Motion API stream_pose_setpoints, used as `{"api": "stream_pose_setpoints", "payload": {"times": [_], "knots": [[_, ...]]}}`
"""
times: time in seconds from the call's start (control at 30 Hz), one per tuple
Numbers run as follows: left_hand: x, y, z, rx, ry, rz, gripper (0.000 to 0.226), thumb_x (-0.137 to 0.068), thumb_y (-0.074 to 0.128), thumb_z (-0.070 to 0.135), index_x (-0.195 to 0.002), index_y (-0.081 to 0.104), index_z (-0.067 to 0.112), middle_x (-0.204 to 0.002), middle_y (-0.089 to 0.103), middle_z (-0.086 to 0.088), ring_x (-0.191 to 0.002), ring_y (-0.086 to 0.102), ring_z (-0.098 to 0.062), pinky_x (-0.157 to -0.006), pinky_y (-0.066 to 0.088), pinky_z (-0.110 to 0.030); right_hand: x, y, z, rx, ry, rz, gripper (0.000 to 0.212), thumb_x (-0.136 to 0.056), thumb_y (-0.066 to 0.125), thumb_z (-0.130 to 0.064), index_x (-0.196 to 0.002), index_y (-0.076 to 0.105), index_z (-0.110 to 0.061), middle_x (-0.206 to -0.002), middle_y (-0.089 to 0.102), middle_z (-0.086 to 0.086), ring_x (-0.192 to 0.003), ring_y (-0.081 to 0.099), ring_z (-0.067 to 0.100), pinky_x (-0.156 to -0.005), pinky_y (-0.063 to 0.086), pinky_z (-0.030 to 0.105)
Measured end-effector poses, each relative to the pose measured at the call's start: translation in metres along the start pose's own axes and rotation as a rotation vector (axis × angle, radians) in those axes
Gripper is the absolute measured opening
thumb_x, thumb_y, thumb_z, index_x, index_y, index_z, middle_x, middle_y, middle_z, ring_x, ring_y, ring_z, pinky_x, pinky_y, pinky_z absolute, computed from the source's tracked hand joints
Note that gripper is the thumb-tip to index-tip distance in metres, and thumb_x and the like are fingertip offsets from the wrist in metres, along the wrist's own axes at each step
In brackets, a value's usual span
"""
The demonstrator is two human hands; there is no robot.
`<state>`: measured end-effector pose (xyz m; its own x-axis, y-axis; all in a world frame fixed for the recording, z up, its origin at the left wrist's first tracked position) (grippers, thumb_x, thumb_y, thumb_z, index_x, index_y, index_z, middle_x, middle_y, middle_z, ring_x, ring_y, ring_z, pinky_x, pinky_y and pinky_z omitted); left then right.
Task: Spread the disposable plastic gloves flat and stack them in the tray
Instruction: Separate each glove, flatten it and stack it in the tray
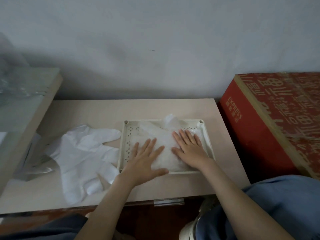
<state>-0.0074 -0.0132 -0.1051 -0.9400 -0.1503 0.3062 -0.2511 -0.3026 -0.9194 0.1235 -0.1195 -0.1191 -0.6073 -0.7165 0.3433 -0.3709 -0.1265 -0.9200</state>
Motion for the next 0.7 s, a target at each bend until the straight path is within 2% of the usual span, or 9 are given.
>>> {"api": "stream_pose_setpoints", "payload": {"times": [0.1, 0.17, 0.27, 0.43, 0.63, 0.7], "knots": [[-0.006, 0.006, -0.003, 0.004, -0.001, -0.047, 0.107, -0.06, 0.0, 0.091, -0.151, -0.005, 0.036, -0.157, -0.022, 0.003, -0.143, -0.024, -0.012, -0.116, -0.014, -0.047, -0.006, -0.002, 0.002, 0.014, -0.005, -0.014, 0.062, -0.099, 0.023, -0.054, -0.15, -0.009, -0.037, -0.159, -0.018, -0.006, -0.145, -0.02, 0.014, -0.115, -0.015, 0.036], [-0.012, 0.006, -0.008, 0.002, -0.024, -0.064, 0.099, -0.068, -0.001, 0.088, -0.151, -0.008, 0.035, -0.157, -0.023, 0.002, -0.143, -0.024, -0.013, -0.116, -0.015, -0.046, -0.011, -0.005, 0.003, -0.001, -0.008, -0.032, 0.063, -0.099, 0.025, -0.054, -0.15, -0.008, -0.038, -0.159, -0.018, -0.006, -0.145, -0.02, 0.014, -0.115, -0.014, 0.036], [-0.021, 0.008, -0.011, -0.043, -0.043, -0.094, 0.082, -0.086, 0.017, 0.075, -0.15, -0.014, 0.034, -0.155, -0.028, 0.002, -0.141, -0.028, -0.013, -0.115, -0.015, -0.047, -0.017, -0.01, 0.004, -0.015, -0.004, -0.036, 0.065, -0.098, 0.028, -0.054, -0.151, -0.007, -0.037, -0.159, -0.016, -0.006, -0.145, -0.019, 0.014, -0.116, -0.013, 0.037], [-0.029, 0.004, -0.013, -0.042, -0.047, -0.128, 0.087, -0.087, 0.03, 0.072, -0.15, -0.015, 0.032, -0.155, -0.029, 0.0, -0.141, -0.029, -0.015, -0.114, -0.017, -0.048, -0.023, -0.015, 0.004, -0.014, -0.003, -0.017, 0.066, -0.097, 0.029, -0.055, -0.151, -0.006, -0.037, -0.159, -0.016, -0.008, -0.146, -0.017, 0.014, -0.116, -0.011, 0.038], [-0.018, -0.01, -0.009, -0.077, -0.037, -0.063, 0.078, -0.086, 0.028, 0.073, -0.151, 0.004, 0.036, -0.158, -0.02, -0.004, -0.145, -0.021, -0.022, -0.114, -0.015, -0.052, -0.013, -0.015, 0.001, -0.083, 0.02, -0.057, 0.07, -0.096, 0.032, -0.055, -0.152, -0.005, -0.034, -0.16, -0.016, -0.003, -0.145, -0.019, 0.017, -0.117, -0.012, 0.043], [-0.015, -0.021, -0.004, -0.101, -0.007, -0.004, 0.075, -0.083, 0.018, 0.076, -0.149, 0.01, 0.04, -0.158, -0.021, -0.003, -0.144, -0.021, -0.022, -0.114, -0.015, -0.052, -0.008, -0.02, -0.003, -0.085, 0.024, -0.003, 0.07, -0.096, 0.034, -0.054, -0.152, -0.001, -0.032, -0.16, -0.013, -0.002, -0.146, -0.016, 0.016, -0.117, -0.012, 0.043]]}}
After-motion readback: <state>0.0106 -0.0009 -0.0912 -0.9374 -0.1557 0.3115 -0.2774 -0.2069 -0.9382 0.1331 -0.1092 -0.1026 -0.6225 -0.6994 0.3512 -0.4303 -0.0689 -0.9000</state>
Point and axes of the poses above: each hand's wrist, its own x-axis away from the middle knuckle, its own y-axis out of the palm, z = x × y, the point moved 8 cm from there along -x, towards the middle knuckle
